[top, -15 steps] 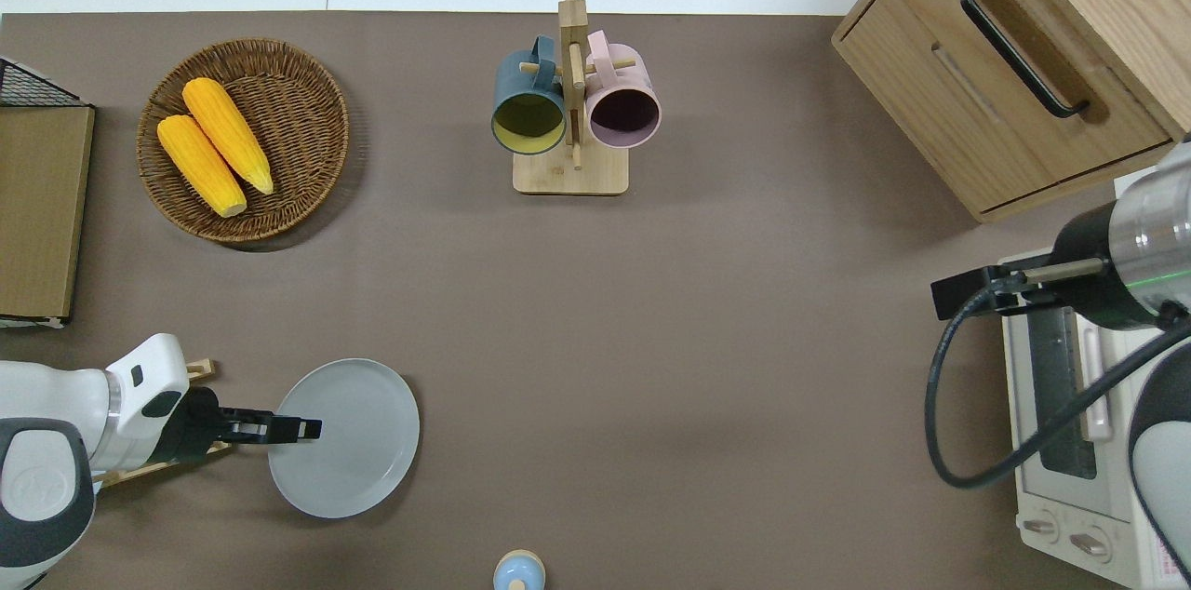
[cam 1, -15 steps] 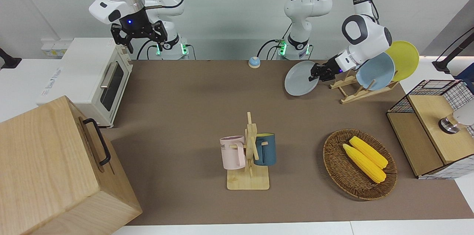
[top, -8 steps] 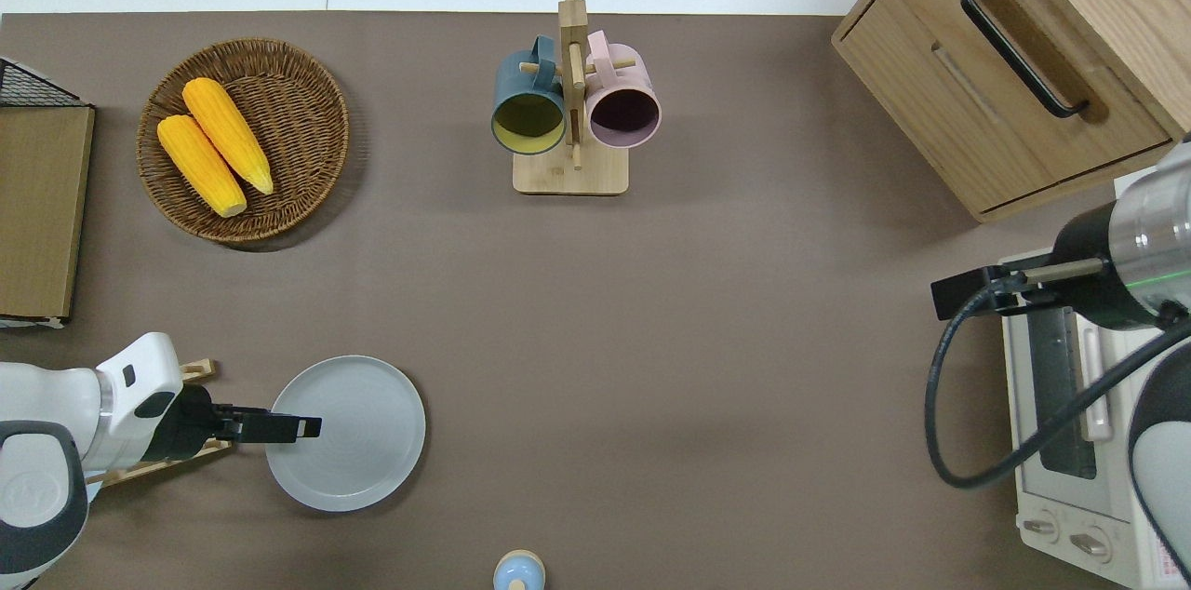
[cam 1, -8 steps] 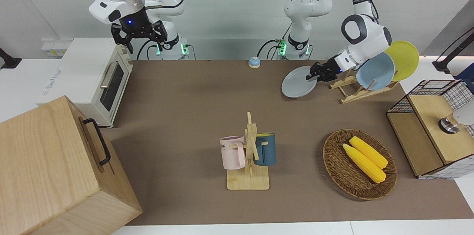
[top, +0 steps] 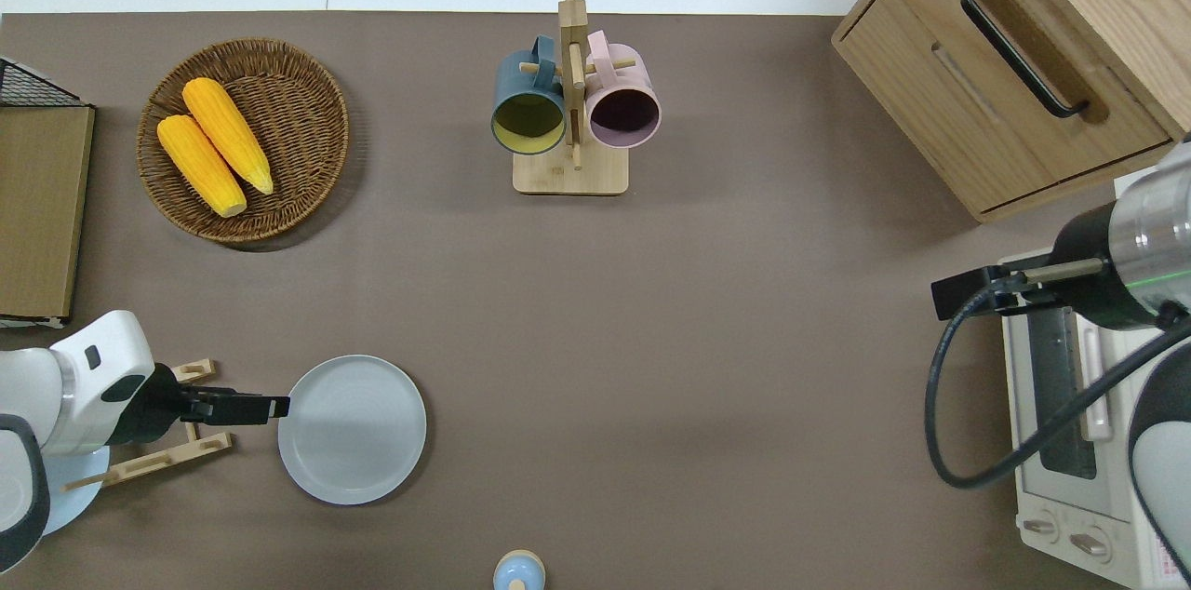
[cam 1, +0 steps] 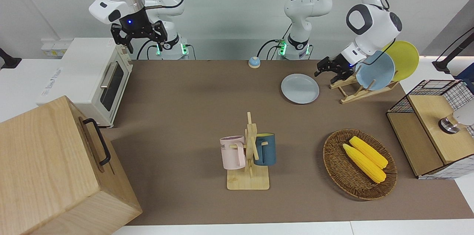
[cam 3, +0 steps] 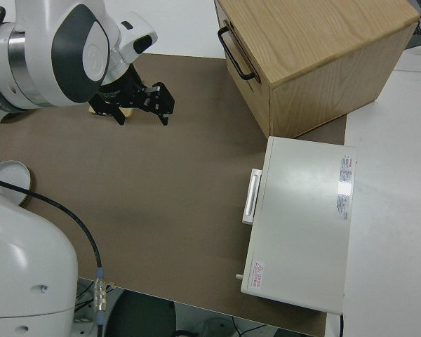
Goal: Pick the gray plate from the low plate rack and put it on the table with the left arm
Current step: 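Open the left gripper and withdraw it from the plate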
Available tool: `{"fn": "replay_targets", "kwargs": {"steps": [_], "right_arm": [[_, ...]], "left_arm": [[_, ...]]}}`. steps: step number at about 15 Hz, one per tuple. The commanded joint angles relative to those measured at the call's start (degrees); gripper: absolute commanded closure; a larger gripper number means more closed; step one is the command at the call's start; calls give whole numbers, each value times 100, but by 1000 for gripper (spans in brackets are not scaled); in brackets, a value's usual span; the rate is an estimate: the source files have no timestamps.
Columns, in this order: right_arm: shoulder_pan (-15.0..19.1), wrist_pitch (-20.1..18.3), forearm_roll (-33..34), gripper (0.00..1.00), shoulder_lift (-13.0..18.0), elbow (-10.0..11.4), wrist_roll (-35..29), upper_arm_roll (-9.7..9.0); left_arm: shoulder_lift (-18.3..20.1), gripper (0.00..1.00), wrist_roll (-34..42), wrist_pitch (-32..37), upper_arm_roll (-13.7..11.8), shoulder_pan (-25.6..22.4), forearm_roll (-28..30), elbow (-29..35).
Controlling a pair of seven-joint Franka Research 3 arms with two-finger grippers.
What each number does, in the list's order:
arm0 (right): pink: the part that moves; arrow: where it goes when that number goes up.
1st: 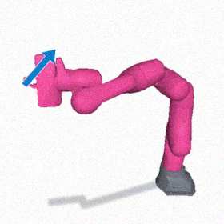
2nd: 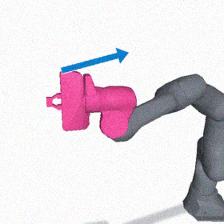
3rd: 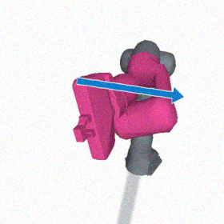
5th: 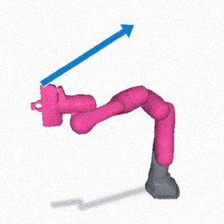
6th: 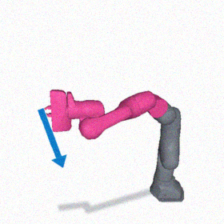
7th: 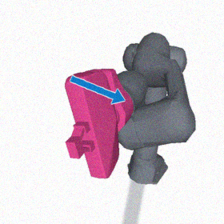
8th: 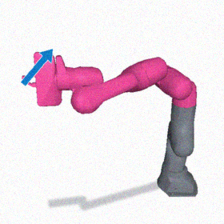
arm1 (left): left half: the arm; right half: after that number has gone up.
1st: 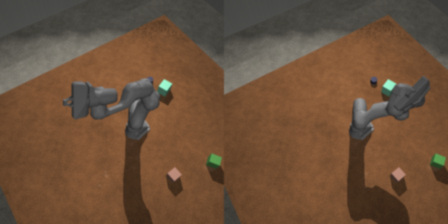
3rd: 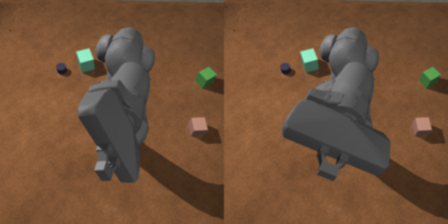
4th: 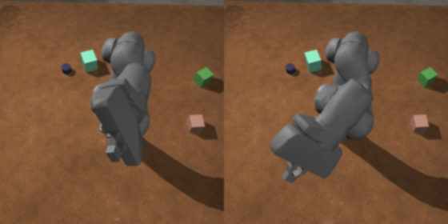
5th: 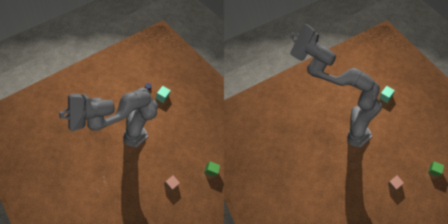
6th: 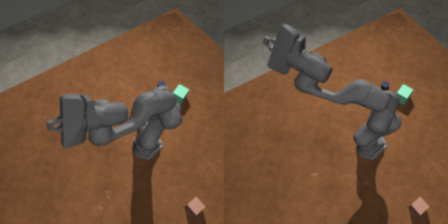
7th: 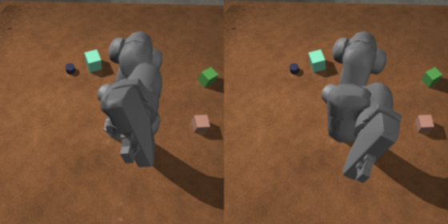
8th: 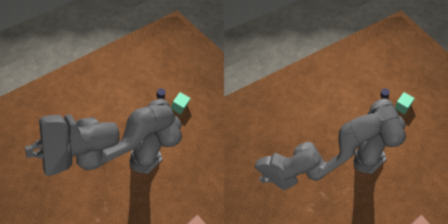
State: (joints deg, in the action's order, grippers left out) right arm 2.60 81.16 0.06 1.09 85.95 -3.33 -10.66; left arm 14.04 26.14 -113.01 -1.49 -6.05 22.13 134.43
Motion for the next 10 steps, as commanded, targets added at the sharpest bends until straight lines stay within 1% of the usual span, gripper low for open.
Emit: {"fn": "replay_targets", "kwargs": {"steps": [1,5,7,8,9,10], "right_arm": [[56,-74,-59,13,14,-35,8,-33],[56,-74,-59,11,14,-35,8,-33],[56,-74,-59,13,14,-35,8,-33],[56,-74,-59,13,14,-35,-1,-33],[56,-74,-59,13,14,-35,8,-33],[56,-74,-59,11,14,-35,8,-33]], "left_arm": [[205,9,-802,418,87,69,-490,-513],[187,9,-1224,1078,131,69,-1016,-1418],[143,7,-1794,1421,254,69,-1403,-2067],[135,7,-1980,1561,263,69,-1465,-2384],[126,7,-1990,1789,254,60,-1475,-2648],[134,7,-2008,1887,246,60,-1483,-2764]]}}
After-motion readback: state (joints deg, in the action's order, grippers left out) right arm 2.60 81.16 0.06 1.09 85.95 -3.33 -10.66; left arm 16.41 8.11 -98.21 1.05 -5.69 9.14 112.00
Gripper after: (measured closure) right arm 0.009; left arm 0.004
